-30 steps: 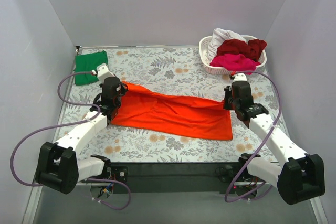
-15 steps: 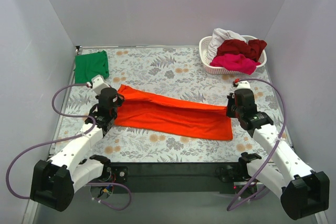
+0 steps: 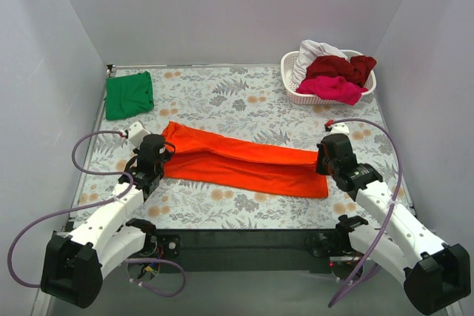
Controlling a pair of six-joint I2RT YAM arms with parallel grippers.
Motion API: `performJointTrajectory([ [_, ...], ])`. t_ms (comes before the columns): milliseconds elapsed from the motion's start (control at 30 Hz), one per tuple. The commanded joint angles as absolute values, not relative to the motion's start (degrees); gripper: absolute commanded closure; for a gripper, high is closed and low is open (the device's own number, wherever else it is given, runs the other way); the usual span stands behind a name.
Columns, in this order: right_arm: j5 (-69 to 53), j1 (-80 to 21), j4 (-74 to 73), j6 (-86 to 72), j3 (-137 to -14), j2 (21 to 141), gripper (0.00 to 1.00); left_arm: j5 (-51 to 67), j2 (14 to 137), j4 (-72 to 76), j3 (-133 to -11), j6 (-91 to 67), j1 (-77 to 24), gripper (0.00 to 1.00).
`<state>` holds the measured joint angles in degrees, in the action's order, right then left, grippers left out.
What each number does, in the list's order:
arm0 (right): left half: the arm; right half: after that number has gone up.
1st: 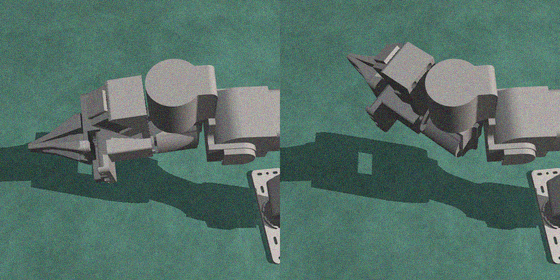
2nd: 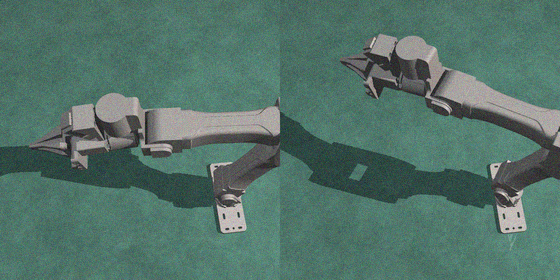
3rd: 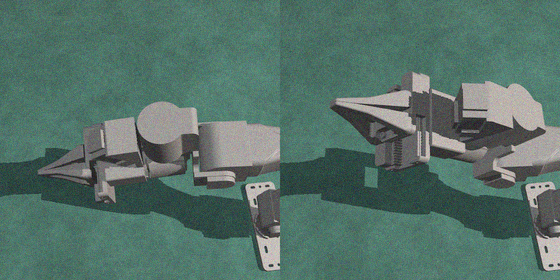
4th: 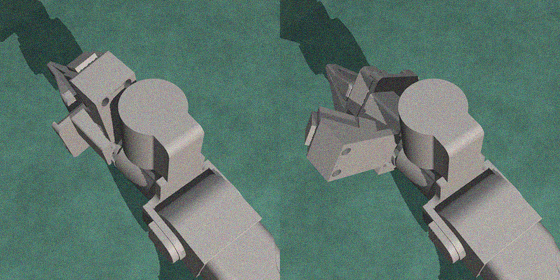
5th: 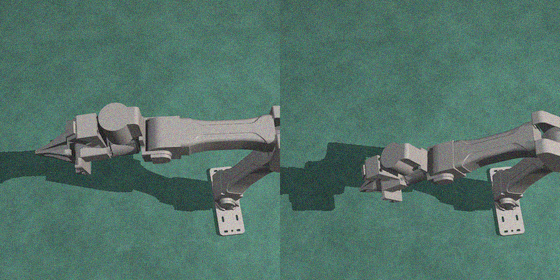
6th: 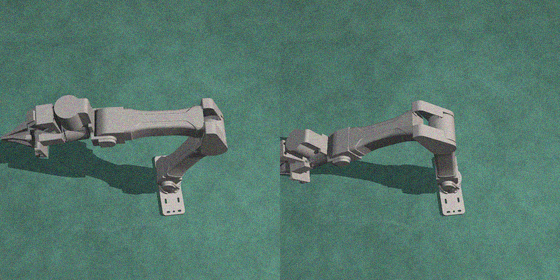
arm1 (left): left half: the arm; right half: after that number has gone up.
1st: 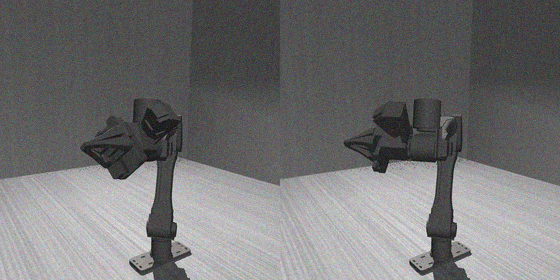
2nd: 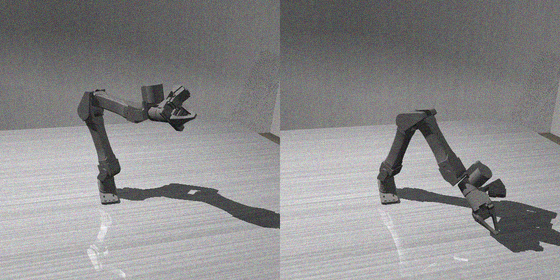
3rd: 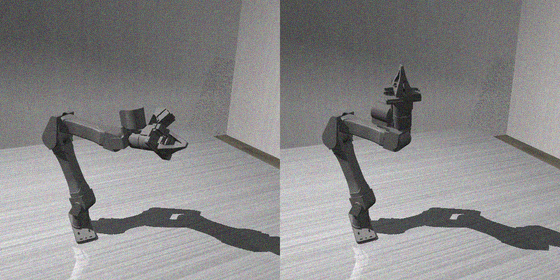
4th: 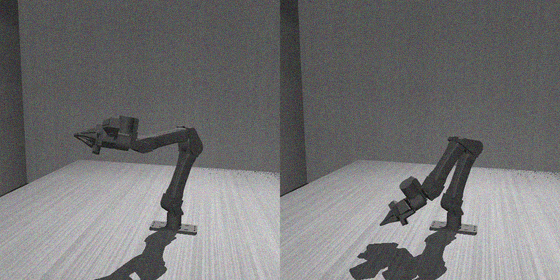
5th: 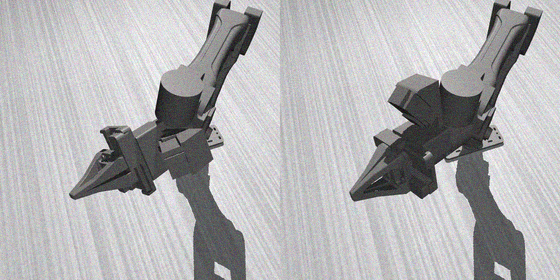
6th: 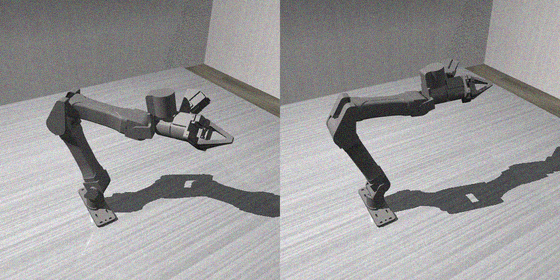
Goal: Fold and stack the t-shirts
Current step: Fold the tshirt
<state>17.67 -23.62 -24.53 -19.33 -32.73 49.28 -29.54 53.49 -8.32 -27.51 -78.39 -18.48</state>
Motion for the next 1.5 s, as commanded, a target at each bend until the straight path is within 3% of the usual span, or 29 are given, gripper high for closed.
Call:
performJointTrajectory([
  [0, 23.6, -25.2, -27.2, -23.5, -33.2, 48.0, 0.99, -30.1, 51.8, -10.6, -26.8, -80.8, -18.3, 1.0],
  [67, 27.0, -26.3, -29.5, -24.4, -34.4, 47.8, 0.99, -30.6, 51.5, -12.2, -26.7, -82.2, -18.3, 0.9],
  [133, 29.8, -27.5, -31.5, -26.1, -35.4, 47.6, 0.86, -31.7, 50.2, -13.8, -27.0, -82.8, -18.3, 0.7],
  [167, 32.3, -28.0, -33.2, -26.6, -36.5, 47.4, 0.8, -32.1, 49.3, -14.1, -27.2, -83.1, -18.3, 0.65],
  [200, 33.3, -28.6, -33.8, -26.9, -36.8, 47.2, 0.67, -33.0, 48.4, -15.0, -27.3, -83.2, -18.4, 0.59],
  [233, 33.9, -29.3, -34.4, -27.3, -37.3, 46.8, 0.62, -33.6, 46.3, -15.5, -27.8, -83.3, -18.4, 0.51],
  [367, 36.0, -30.4, -35.8, -27.4, -38.5, 45.6, 0.47, -35.5, 41.8, -16.2, -28.7, -83.2, -18.5, 0.43],
  [600, 33.3, -30.6, -28.8, -25.1, -38.7, 51.4, 0.42, -31.7, 53.8, -10.2, -33.9, -81.4, -23.6, 0.42],
  [900, 29.8, -30.5, -18.8, -24.3, -39.1, 62.5, 0.55, -30.6, 76.7, -0.4, -45.3, -77.0, -37.1, 0.42],
  [1100, 26.2, -29.8, -14.5, -24.2, -37.5, 68.6, 0.57, -25.5, 87.6, 8.9, -47.8, -74.1, -38.2, 0.41],
  [1267, 25.0, -28.7, -12.9, -24.3, -37.7, 74.3, 0.56, -24.8, 96.6, 8.4, -50.2, -73.7, -38.4, 0.41],
  [1467, 24.0, -26.0, -12.3, -24.2, -39.3, 82.0, 0.53, -28.5, 98.7, 3.8, -48.8, -76.6, -38.3, 0.38],
])
